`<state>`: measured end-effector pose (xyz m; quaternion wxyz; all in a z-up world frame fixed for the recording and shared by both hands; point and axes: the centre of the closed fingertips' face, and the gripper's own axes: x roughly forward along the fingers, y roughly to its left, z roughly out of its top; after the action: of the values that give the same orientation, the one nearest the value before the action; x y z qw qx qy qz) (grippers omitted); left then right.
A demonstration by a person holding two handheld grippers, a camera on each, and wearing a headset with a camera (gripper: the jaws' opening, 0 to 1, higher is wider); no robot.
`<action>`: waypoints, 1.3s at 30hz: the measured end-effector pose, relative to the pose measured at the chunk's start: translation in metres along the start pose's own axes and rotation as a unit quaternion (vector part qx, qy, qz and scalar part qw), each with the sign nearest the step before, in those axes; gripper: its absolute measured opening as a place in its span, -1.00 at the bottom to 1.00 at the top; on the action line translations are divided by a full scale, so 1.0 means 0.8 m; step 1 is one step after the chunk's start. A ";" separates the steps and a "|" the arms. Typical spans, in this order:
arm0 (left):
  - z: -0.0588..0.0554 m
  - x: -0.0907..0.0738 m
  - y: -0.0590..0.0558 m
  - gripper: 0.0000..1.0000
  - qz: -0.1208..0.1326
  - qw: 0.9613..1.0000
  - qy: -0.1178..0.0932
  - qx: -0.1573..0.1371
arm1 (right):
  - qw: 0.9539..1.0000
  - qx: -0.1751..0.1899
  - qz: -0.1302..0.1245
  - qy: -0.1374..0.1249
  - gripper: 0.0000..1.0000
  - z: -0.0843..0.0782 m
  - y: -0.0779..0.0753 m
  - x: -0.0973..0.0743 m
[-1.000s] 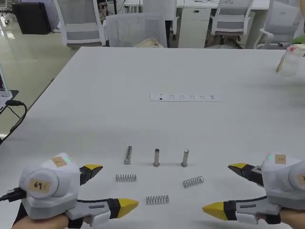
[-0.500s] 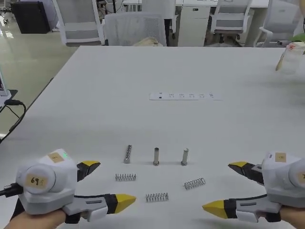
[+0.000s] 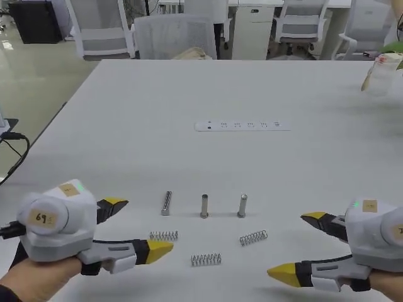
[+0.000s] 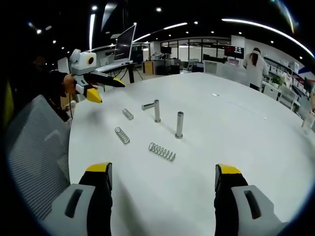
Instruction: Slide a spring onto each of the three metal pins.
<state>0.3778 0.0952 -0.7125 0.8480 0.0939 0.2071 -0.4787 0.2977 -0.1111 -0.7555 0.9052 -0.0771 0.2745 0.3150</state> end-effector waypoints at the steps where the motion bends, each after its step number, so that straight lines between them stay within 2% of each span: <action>1: 0.002 0.000 0.000 0.50 0.000 1.000 -0.001 0.000 | 1.000 0.000 0.000 0.000 0.70 0.000 0.000 0.000; 11: 0.011 0.010 0.005 0.48 -0.003 1.000 0.005 0.009 | 1.000 -0.001 -0.001 0.001 0.70 -0.001 0.000 -0.001; 15: 0.017 0.017 0.016 0.48 -0.003 1.000 0.004 0.008 | 1.000 -0.002 -0.001 0.003 0.70 -0.003 -0.001 -0.001; 21: 0.024 0.026 0.021 0.46 -0.003 1.000 0.003 0.002 | 1.000 -0.002 -0.002 0.003 0.70 -0.003 -0.002 -0.002; 39: 0.022 0.052 0.036 0.41 0.001 1.000 0.016 -0.009 | 1.000 -0.002 -0.003 0.007 0.70 -0.006 -0.002 -0.002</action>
<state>0.4255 0.0720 -0.7161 0.8457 0.0944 0.2250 -0.4746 0.2956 -0.1146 -0.7592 0.9042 -0.0817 0.2802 0.3118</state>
